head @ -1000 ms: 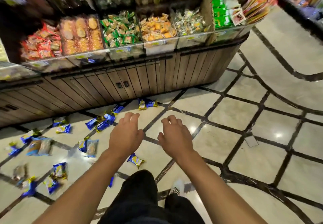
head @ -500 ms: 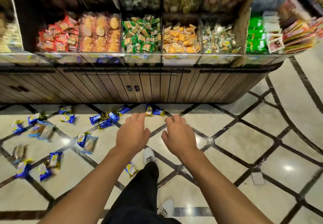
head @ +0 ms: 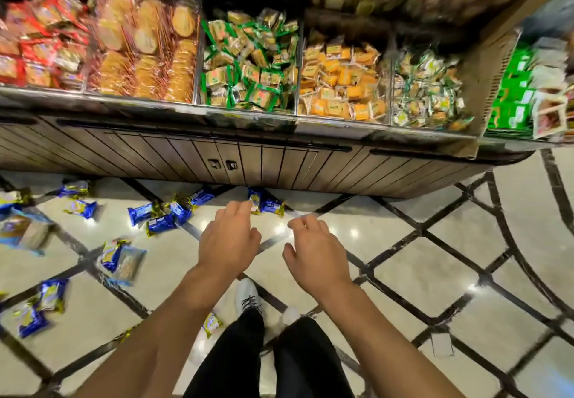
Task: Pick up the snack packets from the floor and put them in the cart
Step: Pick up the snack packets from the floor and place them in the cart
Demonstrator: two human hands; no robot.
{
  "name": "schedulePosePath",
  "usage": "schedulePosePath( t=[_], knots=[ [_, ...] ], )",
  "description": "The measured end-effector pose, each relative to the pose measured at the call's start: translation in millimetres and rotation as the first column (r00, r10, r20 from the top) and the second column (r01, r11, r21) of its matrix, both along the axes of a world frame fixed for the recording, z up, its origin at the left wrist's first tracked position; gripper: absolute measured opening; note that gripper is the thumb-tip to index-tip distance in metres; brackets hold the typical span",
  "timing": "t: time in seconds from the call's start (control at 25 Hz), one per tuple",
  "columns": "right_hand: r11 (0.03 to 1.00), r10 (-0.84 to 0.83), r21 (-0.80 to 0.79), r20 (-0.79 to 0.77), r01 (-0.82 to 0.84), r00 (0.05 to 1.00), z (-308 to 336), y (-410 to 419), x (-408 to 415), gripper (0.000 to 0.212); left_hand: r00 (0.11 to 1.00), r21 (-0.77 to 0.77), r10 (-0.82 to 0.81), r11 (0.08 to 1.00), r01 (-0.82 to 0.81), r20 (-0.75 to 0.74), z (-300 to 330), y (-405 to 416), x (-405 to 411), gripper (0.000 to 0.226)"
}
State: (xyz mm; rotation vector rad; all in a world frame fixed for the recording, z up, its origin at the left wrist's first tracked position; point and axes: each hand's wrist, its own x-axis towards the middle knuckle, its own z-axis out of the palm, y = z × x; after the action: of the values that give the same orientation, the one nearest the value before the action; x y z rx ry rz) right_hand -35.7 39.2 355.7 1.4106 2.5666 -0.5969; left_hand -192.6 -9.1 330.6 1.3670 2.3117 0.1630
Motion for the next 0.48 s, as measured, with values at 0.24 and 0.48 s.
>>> schedulePosePath(
  t=[0.24,0.48],
  knots=[
    [0.997,0.071,-0.031,-0.020,-0.071,0.997,-74,72,-26,0.038,0.998,-0.043,0.067,0.997,-0.067,0.015,-76,52,-13,0.052],
    [0.988,0.152,-0.033,-0.017,-0.152,0.988,-209,116,-47,0.035,0.996,-0.024,0.090,0.996,-0.090,-0.013,-212,91,-18,0.049]
  ],
)
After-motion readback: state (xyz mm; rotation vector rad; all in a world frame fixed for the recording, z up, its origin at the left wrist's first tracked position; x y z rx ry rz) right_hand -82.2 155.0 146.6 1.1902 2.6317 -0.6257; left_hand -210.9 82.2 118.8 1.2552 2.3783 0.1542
